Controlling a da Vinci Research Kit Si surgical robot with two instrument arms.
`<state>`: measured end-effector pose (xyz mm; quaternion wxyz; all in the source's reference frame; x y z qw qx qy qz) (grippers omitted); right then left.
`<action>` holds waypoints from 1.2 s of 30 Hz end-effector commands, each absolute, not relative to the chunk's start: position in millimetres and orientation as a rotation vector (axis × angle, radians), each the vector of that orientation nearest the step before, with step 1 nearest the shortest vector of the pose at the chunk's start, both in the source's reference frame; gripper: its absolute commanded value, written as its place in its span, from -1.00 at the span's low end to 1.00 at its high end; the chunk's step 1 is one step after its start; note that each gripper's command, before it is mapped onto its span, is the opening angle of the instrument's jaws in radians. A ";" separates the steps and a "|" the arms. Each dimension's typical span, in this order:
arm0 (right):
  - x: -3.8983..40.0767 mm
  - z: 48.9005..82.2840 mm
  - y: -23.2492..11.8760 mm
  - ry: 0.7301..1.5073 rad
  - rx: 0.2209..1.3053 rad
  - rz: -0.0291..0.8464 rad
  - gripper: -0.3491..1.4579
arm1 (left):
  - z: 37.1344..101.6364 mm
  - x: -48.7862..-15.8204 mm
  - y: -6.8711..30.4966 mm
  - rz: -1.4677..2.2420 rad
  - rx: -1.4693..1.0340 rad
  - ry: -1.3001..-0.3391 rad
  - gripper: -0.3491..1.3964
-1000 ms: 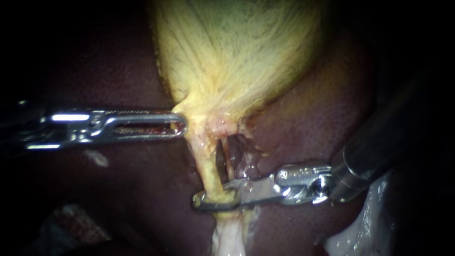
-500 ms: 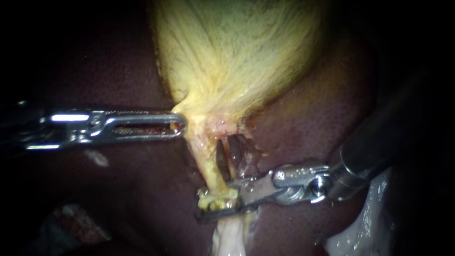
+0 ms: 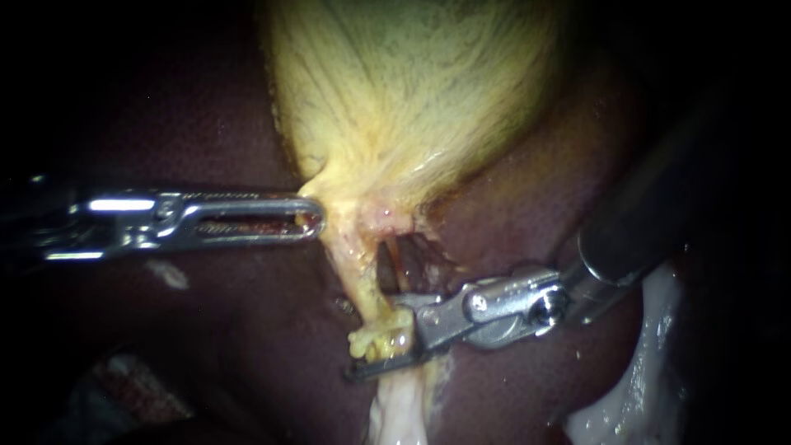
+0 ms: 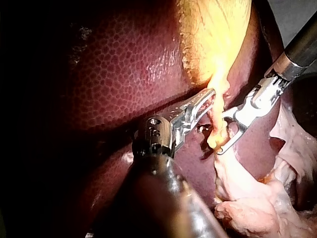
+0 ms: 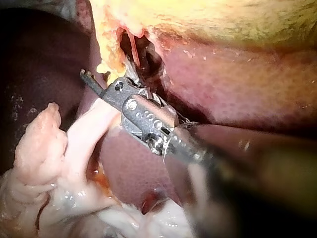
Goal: Going back first clip left tube
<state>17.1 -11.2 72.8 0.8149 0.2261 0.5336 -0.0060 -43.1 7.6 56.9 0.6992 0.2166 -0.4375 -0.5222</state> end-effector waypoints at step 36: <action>2.7 61.9 -5.1 1.109 0.386 0.114 0.05 | 57.4 -43.1 7.8 -1.163 0.482 -0.975 -1.00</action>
